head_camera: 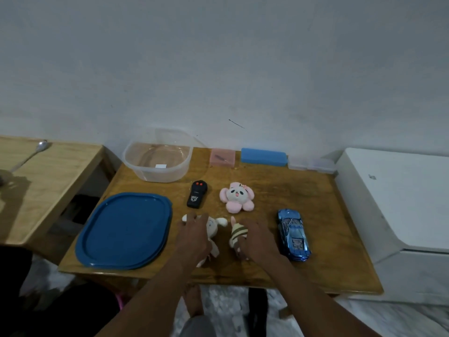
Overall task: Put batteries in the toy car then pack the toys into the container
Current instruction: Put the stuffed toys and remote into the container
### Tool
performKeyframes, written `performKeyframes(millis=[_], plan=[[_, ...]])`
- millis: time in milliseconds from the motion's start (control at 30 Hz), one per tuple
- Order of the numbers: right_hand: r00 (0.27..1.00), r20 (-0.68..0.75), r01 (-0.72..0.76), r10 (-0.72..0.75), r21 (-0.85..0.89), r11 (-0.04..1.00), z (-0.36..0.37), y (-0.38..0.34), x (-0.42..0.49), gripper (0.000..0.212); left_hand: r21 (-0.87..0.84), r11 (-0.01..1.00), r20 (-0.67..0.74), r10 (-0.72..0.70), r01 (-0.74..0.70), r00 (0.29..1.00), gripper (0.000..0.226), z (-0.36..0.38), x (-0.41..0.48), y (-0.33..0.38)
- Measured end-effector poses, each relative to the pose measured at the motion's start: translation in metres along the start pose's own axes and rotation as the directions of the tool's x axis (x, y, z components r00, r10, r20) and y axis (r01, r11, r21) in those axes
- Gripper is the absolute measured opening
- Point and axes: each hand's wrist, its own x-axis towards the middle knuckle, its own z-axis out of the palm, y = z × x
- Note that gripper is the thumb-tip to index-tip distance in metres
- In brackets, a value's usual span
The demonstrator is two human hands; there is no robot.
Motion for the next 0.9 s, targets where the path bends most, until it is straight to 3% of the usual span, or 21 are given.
performKeyframes(millis=[367, 667, 900], plan=[[0.998, 0.041, -0.038, 0.038, -0.009, 0.999, 0.018, 0.008, 0.012, 0.058, -0.182, 0.982, 0.039, -0.035, 0.041, 0.999, 0.084, 0.009, 0.006, -0.004], [0.997, 0.059, -0.051, 0.052, -0.014, 0.999, 0.031, 0.011, 0.023, 0.064, -0.103, 0.995, 0.076, 0.004, 0.004, 0.997, 0.093, 0.009, 0.015, -0.008], [0.998, 0.056, -0.032, 0.032, 0.006, 0.999, 0.033, 0.011, 0.027, 0.063, -0.12, 0.993, 0.028, 0.016, -0.013, 0.999, 0.08, 0.011, 0.018, -0.01]])
